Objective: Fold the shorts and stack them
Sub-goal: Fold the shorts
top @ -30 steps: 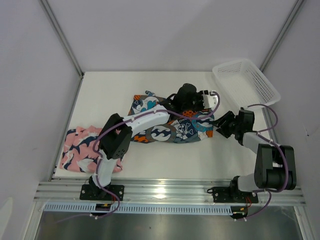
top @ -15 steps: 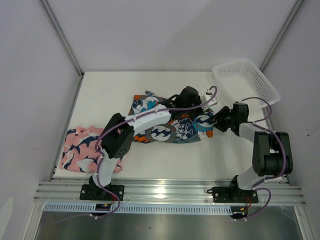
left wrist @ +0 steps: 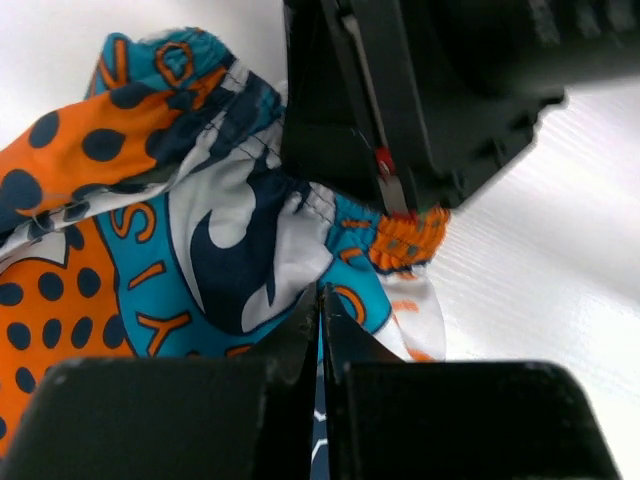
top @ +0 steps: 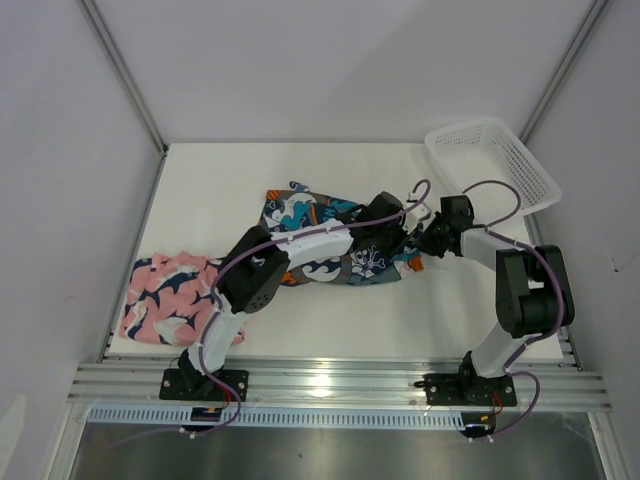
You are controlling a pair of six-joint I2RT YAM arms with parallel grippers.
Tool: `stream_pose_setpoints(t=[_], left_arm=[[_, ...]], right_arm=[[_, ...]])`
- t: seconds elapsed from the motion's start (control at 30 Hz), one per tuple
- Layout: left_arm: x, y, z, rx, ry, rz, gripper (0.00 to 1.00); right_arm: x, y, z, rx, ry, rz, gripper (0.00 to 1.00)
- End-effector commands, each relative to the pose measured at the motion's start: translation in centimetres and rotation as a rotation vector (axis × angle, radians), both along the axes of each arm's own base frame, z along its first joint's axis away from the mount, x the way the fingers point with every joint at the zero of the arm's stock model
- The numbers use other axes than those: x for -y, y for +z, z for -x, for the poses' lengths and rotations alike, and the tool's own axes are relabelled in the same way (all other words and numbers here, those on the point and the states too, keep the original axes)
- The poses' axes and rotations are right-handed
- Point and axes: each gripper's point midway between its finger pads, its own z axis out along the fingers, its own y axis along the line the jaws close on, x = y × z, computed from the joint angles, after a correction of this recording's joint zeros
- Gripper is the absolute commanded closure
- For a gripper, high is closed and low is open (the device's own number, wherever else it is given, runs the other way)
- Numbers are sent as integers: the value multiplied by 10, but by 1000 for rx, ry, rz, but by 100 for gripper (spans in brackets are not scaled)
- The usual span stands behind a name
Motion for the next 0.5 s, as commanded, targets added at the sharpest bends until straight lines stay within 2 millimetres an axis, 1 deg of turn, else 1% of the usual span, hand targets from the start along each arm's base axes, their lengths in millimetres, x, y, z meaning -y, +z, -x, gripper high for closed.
stream_pose_setpoints(t=[0.0, 0.03, 0.07, 0.13, 0.17, 0.2, 0.27, 0.3, 0.33, 0.37, 0.4, 0.47], left_arm=[[2, -3, -9, -30, 117, 21, 100], [1, -4, -11, -35, 126, 8, 100], [-1, -9, -12, -38, 143, -8, 100], [-5, -17, -15, -50, 182, -25, 100], [-3, -18, -16, -53, 182, -11, 100], [-1, -19, -14, -65, 185, -1, 100], [2, -26, -11, -88, 176, 7, 100], [2, -28, -9, -99, 170, 7, 100], [1, -31, -6, -107, 165, 5, 100], [2, -26, -6, -99, 166, 21, 100], [-9, -41, 2, -120, 175, -8, 100], [-16, -36, 7, -107, 175, 9, 100]], right_arm=[[1, 4, -2, -14, 6, 111, 87], [-1, 3, 0, -17, 13, 109, 86], [-2, 6, 1, -10, 16, 103, 85], [-1, 8, 4, -4, 23, 105, 78], [0, 7, 8, -9, 25, 107, 75], [3, 10, 10, -4, 22, 109, 72], [5, 11, 15, -2, 24, 98, 70], [11, 13, 19, 1, 13, 92, 69], [12, 13, 23, 0, 13, 82, 68], [15, 14, 25, 4, 16, 82, 64], [20, 16, 30, 10, 7, 80, 62], [22, 18, 35, 7, 16, 68, 55]])
